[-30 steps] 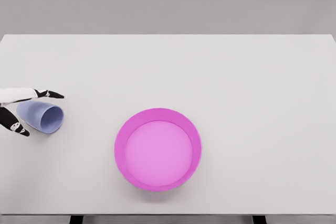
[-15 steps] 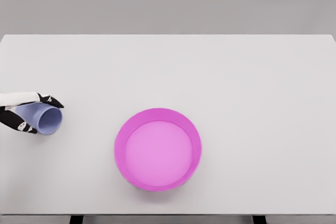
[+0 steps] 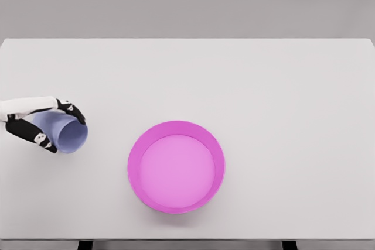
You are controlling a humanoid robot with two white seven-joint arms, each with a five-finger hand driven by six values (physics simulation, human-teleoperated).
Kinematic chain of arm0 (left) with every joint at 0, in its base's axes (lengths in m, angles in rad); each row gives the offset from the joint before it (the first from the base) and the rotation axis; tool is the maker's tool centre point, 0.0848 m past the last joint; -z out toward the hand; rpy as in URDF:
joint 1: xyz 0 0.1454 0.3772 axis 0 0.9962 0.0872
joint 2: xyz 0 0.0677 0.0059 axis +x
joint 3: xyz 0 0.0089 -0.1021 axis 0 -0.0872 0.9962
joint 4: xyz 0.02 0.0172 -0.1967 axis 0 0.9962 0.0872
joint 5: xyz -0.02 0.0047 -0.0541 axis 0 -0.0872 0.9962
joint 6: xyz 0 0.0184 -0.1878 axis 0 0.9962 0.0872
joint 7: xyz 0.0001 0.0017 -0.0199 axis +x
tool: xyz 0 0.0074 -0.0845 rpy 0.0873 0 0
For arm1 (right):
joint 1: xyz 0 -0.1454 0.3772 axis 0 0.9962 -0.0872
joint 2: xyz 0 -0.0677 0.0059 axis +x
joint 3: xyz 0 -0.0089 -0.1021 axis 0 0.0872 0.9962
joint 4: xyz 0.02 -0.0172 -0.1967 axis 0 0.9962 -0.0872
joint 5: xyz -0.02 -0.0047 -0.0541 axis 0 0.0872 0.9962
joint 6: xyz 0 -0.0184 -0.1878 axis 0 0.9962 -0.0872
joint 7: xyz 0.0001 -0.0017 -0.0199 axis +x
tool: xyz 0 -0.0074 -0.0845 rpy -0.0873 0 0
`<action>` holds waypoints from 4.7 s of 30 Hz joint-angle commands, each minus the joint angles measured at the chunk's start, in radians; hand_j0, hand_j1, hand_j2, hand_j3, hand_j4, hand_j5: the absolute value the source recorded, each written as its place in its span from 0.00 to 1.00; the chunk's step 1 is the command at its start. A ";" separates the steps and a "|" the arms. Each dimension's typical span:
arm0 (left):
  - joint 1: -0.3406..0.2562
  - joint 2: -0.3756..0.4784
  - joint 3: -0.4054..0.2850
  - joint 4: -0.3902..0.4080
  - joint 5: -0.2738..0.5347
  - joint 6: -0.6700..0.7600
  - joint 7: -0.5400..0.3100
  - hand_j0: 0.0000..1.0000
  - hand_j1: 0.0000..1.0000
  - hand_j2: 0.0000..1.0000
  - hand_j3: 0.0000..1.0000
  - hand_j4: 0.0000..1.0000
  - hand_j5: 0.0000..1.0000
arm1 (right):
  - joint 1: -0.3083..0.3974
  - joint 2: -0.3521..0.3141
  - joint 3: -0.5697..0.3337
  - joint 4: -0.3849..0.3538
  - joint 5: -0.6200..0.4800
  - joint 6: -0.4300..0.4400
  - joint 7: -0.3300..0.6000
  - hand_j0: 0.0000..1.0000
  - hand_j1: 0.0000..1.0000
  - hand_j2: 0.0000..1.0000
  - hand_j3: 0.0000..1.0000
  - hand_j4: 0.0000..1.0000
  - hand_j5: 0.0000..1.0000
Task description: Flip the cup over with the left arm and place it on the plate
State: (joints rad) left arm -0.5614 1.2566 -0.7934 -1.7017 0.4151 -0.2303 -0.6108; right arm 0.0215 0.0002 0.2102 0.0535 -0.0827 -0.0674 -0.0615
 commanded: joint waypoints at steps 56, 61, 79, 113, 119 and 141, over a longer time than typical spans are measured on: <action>0.055 -0.414 -0.112 -0.062 0.987 0.031 0.000 0.52 0.52 0.52 0.52 0.52 0.52 | 0.000 0.000 0.000 0.000 0.000 0.000 0.000 1.00 1.00 1.00 1.00 1.00 1.00; 0.063 -0.436 -0.153 -0.061 0.972 0.046 0.000 0.52 0.52 0.52 0.52 0.52 0.52 | 0.000 0.000 0.000 0.000 0.000 0.000 0.000 1.00 1.00 1.00 1.00 1.00 1.00; 0.063 -0.508 -0.139 0.043 0.881 0.131 0.000 0.53 0.53 0.53 0.53 0.53 0.53 | 0.000 0.000 0.000 0.000 0.000 0.000 0.000 1.00 1.00 1.00 1.00 1.00 1.00; 0.077 -0.585 -0.136 0.122 0.766 0.134 0.000 0.61 0.61 0.61 0.61 0.61 0.61 | 0.000 0.000 0.000 0.000 0.000 0.000 0.000 1.00 1.00 1.00 1.00 1.00 1.00; 0.080 -0.583 -0.136 0.120 0.763 0.132 0.000 0.71 0.71 0.71 0.71 0.71 0.71 | 0.000 0.000 0.000 0.000 0.000 0.000 0.000 1.00 1.00 1.00 1.00 1.00 1.00; 0.092 -0.572 -0.142 0.112 0.760 0.127 0.000 0.98 0.98 0.98 0.98 0.98 0.98 | 0.000 0.000 0.000 0.000 0.000 0.000 0.000 1.00 1.00 1.00 1.00 1.00 1.00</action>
State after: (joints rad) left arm -0.4602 0.6841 -0.9360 -1.5891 1.1741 -0.1023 -0.6107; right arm 0.0215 0.0002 0.2102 0.0535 -0.0827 -0.0674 -0.0615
